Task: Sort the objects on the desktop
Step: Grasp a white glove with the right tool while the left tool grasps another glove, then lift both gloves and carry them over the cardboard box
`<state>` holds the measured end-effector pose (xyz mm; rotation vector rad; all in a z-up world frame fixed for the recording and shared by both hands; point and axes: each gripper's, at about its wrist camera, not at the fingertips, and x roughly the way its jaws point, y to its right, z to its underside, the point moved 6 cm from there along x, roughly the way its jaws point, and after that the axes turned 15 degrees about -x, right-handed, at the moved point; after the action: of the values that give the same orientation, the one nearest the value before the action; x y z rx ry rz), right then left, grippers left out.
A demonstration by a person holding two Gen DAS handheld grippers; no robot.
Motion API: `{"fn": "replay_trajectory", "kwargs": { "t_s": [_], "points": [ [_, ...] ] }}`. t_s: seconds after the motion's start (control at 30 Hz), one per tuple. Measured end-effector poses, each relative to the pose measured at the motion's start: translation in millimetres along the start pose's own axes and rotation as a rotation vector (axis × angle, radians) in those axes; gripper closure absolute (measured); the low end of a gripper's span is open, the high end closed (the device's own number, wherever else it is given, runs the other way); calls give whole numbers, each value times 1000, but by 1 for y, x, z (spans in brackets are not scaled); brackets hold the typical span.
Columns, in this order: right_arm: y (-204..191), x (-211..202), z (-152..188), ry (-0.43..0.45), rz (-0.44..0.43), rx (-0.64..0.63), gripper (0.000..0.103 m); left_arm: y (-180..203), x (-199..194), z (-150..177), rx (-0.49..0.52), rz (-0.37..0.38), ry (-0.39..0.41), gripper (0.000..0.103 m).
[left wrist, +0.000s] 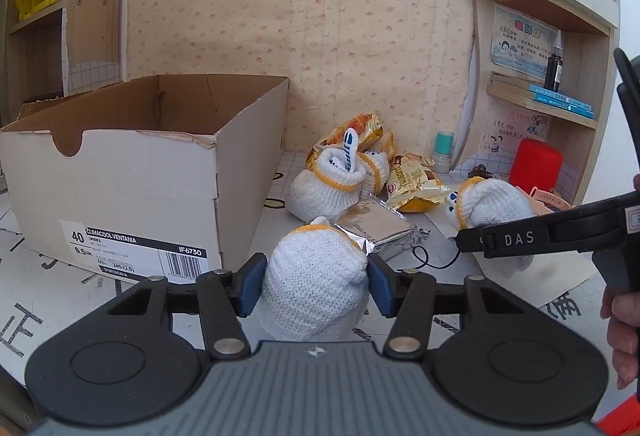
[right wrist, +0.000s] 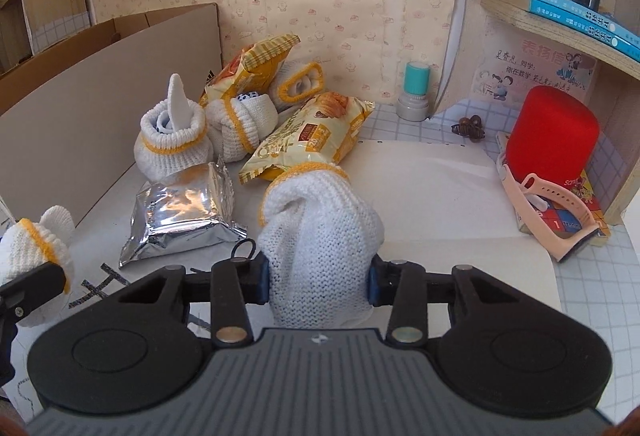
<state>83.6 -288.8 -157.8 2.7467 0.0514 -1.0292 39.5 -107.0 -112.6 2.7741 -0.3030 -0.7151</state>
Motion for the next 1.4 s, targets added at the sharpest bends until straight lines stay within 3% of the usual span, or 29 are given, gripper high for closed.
{"fn": "replay_trajectory", "kwargs": {
  "t_s": [0.43,1.4],
  "points": [
    [-45,-81,-1,119,11,-22,62,7,-26,-18,8,23,67,47],
    [-75,-127,-41,236,-3,-66,62,-13,-77,-71,-3,-5,221,47]
  ]
}}
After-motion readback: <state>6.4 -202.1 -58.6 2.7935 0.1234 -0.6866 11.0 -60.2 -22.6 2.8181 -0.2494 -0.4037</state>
